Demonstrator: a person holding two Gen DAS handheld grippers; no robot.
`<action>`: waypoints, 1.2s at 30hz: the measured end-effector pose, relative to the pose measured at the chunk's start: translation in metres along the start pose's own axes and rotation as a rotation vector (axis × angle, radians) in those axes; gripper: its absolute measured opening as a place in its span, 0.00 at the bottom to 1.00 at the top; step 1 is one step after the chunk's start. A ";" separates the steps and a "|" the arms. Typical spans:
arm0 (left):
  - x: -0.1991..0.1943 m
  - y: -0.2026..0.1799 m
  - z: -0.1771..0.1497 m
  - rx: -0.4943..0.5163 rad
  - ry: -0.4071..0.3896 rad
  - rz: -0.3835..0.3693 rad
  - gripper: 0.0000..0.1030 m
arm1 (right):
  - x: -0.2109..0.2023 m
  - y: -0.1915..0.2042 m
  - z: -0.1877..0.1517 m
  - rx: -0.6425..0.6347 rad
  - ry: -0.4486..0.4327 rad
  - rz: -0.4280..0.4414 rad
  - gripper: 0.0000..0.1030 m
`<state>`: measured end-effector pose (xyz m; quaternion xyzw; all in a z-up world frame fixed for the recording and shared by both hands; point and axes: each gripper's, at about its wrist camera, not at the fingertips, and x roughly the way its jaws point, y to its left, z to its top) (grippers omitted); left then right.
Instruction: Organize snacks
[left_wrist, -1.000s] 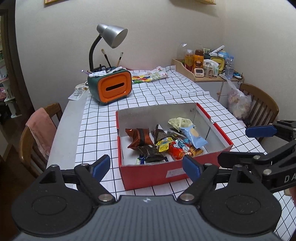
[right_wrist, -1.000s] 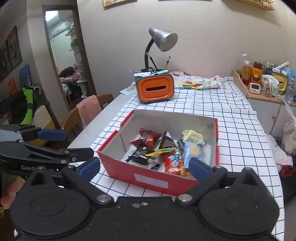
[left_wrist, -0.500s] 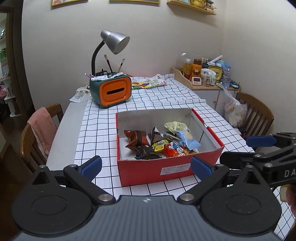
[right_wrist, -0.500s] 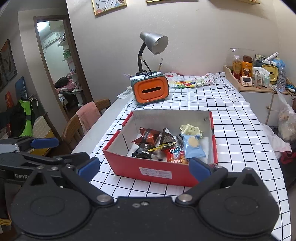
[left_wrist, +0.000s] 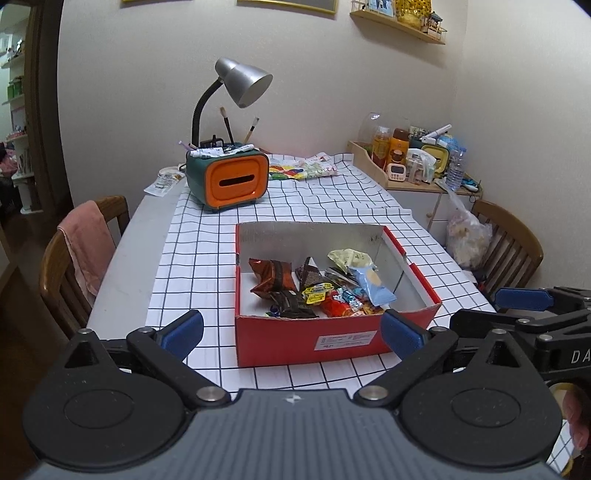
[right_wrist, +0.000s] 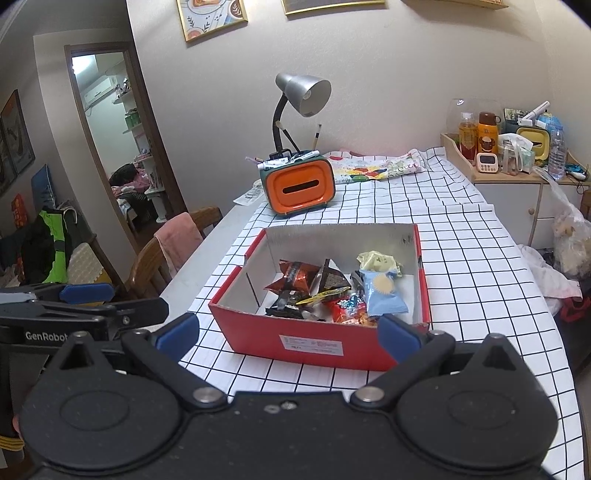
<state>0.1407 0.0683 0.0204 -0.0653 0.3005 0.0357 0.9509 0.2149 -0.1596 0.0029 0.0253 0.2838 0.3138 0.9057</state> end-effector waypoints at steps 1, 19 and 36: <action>-0.001 0.000 0.000 -0.002 0.000 -0.003 1.00 | -0.001 0.000 0.000 -0.002 -0.002 0.000 1.00; -0.006 -0.004 -0.002 0.003 0.000 -0.012 1.00 | -0.003 0.001 -0.003 0.011 0.008 0.020 1.00; -0.009 -0.014 -0.002 0.029 -0.027 0.014 1.00 | -0.006 -0.004 -0.009 0.042 0.010 0.022 1.00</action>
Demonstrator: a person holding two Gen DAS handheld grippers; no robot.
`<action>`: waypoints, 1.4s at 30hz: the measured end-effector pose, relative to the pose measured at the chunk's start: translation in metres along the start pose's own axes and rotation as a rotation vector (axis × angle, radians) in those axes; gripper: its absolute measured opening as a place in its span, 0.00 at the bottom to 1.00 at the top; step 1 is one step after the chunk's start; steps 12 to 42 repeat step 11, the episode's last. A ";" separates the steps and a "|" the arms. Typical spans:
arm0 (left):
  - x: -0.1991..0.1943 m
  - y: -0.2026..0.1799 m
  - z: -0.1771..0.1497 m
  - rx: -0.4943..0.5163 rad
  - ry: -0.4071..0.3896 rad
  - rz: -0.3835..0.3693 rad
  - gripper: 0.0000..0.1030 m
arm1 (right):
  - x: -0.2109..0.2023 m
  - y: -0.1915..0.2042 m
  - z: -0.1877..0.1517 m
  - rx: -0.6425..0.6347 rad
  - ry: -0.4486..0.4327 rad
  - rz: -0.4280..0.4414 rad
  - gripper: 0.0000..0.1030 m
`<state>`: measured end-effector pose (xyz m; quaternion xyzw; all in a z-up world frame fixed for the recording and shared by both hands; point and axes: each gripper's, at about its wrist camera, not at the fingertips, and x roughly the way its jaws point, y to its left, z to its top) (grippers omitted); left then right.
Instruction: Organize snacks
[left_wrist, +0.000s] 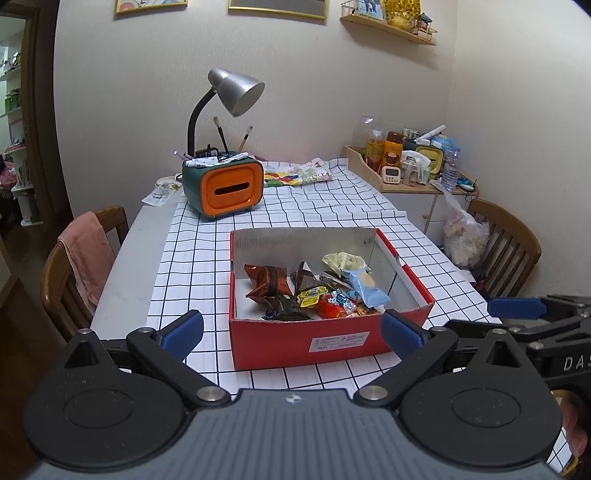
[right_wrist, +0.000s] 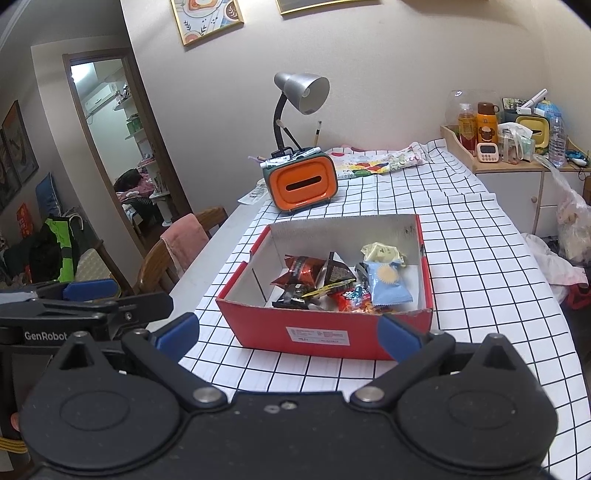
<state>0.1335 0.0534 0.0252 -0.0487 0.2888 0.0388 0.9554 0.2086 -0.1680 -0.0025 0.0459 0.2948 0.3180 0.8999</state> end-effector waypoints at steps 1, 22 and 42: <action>0.000 0.000 0.000 -0.004 0.000 0.002 1.00 | -0.001 0.000 -0.001 0.000 0.000 -0.001 1.00; 0.000 0.002 -0.002 -0.020 0.015 -0.012 1.00 | -0.004 -0.004 -0.008 0.022 0.007 -0.023 1.00; 0.000 0.002 -0.002 -0.020 0.015 -0.012 1.00 | -0.004 -0.004 -0.008 0.022 0.007 -0.023 1.00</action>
